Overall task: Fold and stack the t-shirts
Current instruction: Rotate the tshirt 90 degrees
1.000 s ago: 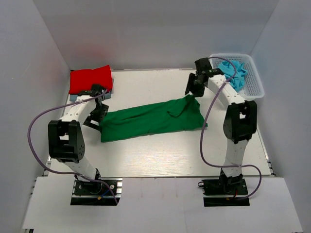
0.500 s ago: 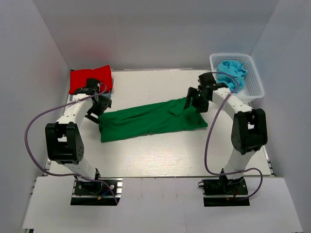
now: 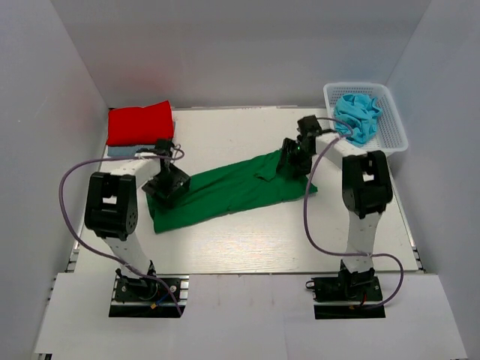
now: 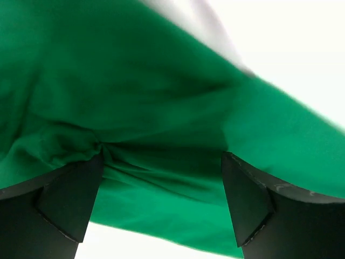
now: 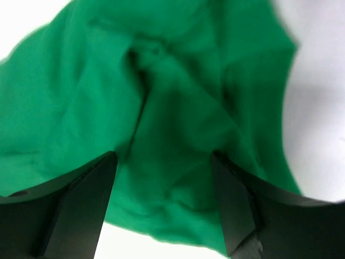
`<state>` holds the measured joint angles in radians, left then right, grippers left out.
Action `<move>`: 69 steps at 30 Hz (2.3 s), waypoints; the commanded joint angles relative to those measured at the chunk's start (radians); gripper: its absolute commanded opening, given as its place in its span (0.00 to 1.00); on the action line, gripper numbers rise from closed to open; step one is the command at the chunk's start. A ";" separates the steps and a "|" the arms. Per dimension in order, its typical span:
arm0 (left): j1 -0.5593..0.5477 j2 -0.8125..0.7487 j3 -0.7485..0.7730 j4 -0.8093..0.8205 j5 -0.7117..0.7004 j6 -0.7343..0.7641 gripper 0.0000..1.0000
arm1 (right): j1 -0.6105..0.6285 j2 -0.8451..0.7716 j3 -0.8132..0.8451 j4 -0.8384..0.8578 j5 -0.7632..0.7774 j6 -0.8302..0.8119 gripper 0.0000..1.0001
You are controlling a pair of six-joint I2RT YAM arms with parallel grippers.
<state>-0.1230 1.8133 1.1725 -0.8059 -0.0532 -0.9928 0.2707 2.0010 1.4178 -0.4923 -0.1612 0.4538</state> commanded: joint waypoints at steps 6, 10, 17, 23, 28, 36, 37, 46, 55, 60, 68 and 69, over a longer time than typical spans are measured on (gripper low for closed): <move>-0.298 -0.236 -0.420 -0.185 0.332 0.021 1.00 | 0.050 0.545 0.862 0.006 -0.135 0.063 0.80; -0.461 -0.267 -0.335 -0.115 0.513 0.089 1.00 | 0.090 0.668 0.885 0.360 -0.257 0.129 0.80; -0.572 -0.221 0.022 -0.203 0.454 0.292 1.00 | 0.107 0.518 0.900 0.419 -0.151 0.009 0.90; -0.534 -0.302 0.101 -0.378 0.175 0.247 1.00 | 0.142 0.184 0.690 0.163 0.044 -0.106 0.90; -0.523 -0.457 0.160 -0.452 -0.139 0.136 1.00 | 0.238 -0.074 0.297 -0.026 0.202 -0.022 0.90; -0.422 -0.479 0.297 -0.331 -0.341 0.121 1.00 | 0.435 -0.210 -0.069 -0.097 0.275 0.206 0.90; -0.396 -0.459 0.317 -0.320 -0.329 0.152 1.00 | 0.452 -0.199 -0.069 -0.107 0.287 0.221 0.90; -0.287 -0.361 0.293 -0.251 -0.244 0.218 1.00 | 0.449 0.123 0.187 -0.276 0.475 0.269 0.90; -0.187 -0.332 0.195 -0.199 -0.108 0.279 1.00 | 0.200 0.557 0.765 -0.329 0.408 0.050 0.90; -0.165 -0.293 0.095 -0.167 0.016 0.325 1.00 | 0.133 0.595 0.879 -0.027 0.315 -0.306 0.90; -0.165 -0.284 -0.056 -0.026 0.087 0.364 1.00 | 0.150 0.431 0.867 0.130 0.244 -0.443 0.90; -0.165 -0.270 -0.056 0.009 0.078 0.364 1.00 | 0.157 0.394 0.839 0.129 0.255 -0.422 0.90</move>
<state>-0.2909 1.5467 1.1255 -0.9051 0.0006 -0.6514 0.3695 2.5465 2.2856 -0.4431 0.1375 0.0845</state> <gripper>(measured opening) 0.998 0.901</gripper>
